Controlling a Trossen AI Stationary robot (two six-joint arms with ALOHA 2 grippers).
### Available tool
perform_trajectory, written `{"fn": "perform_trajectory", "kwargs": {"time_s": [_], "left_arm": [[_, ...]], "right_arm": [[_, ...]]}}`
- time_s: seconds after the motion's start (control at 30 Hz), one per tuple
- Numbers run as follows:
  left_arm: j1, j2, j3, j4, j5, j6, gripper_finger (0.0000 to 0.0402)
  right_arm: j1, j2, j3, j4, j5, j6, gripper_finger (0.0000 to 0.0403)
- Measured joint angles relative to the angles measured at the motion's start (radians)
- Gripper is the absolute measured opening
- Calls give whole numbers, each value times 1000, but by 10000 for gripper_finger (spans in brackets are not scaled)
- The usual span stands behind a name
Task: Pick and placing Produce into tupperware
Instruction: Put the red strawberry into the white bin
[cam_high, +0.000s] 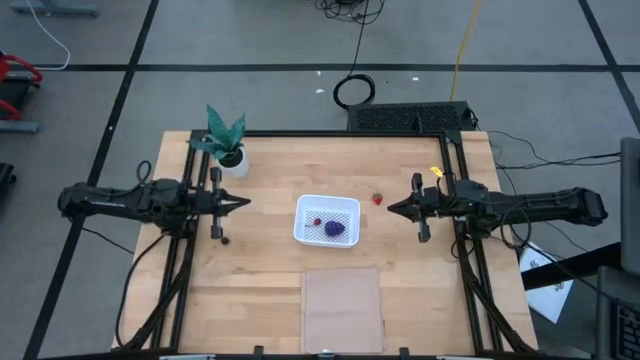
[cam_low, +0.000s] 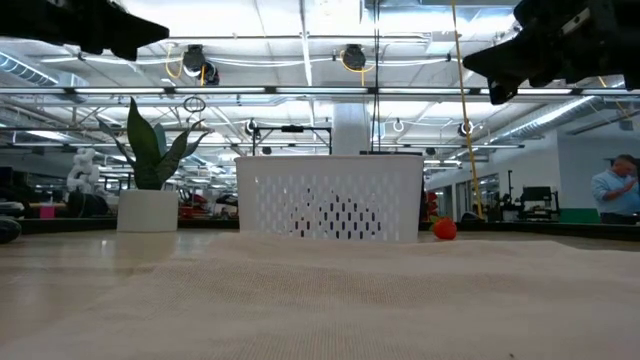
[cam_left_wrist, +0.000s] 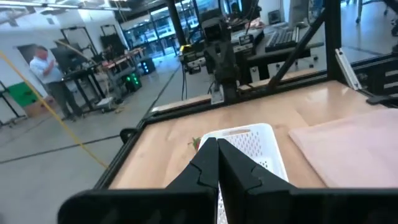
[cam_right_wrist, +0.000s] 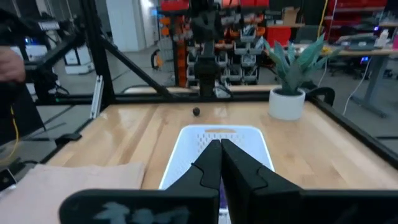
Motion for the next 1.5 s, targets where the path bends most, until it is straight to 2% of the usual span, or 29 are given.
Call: {"fn": "perform_trajectory", "kwargs": {"time_s": [0.23, 0.37, 0.5, 0.8, 1.33, 1.5], "left_arm": [[-10, -15, -31, -33, -49, 25, 0], [-10, -15, -68, -3, -67, 1, 0], [-10, -16, -88, 8, -67, -26, 0], [-10, -14, -158, 5, -56, -88, 1], [-10, -14, -161, 7, -58, -103, 21], [-10, -13, -161, 7, -59, -101, 21]], "right_arm": [[0, -84, -26, 17, -2, 27, 0], [0, -119, -82, 67, -49, 29, 0], [0, -138, -107, 93, -50, 32, 0], [0, -126, -120, 73, -50, -29, 0], [0, -98, -120, 79, -48, -83, 0], [0, -97, -120, 82, -17, -47, 0]]}}
